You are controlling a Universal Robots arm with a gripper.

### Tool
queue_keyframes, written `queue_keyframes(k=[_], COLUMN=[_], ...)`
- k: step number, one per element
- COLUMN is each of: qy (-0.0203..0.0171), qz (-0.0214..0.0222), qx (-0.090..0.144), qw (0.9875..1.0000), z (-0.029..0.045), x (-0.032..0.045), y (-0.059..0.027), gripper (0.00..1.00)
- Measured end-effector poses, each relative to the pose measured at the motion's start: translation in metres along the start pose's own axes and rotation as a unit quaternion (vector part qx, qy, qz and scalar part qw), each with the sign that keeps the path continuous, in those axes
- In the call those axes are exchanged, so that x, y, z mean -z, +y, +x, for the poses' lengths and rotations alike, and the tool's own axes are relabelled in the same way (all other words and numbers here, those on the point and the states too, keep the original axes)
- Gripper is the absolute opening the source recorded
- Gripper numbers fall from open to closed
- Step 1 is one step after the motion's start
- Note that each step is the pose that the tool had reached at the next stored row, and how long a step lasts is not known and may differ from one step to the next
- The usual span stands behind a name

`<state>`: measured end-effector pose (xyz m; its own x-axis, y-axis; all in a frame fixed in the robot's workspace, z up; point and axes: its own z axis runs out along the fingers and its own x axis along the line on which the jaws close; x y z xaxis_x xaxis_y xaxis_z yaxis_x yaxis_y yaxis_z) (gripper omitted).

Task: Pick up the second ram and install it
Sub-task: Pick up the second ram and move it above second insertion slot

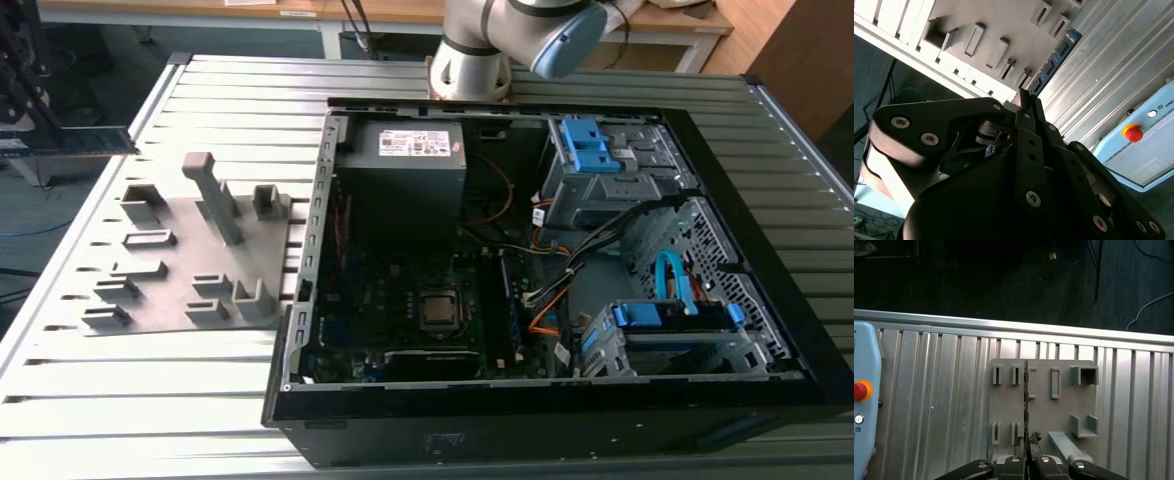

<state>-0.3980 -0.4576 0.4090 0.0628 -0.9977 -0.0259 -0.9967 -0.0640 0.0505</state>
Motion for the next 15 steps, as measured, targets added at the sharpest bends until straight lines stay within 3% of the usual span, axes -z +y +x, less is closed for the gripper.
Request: queue_keyframes(k=[15], qy=[0.0000], qz=[0.0000], qx=[0.000], qw=[1.0000], z=[-0.0005], x=[0.0174], y=[0.0009], gripper=[0.14])
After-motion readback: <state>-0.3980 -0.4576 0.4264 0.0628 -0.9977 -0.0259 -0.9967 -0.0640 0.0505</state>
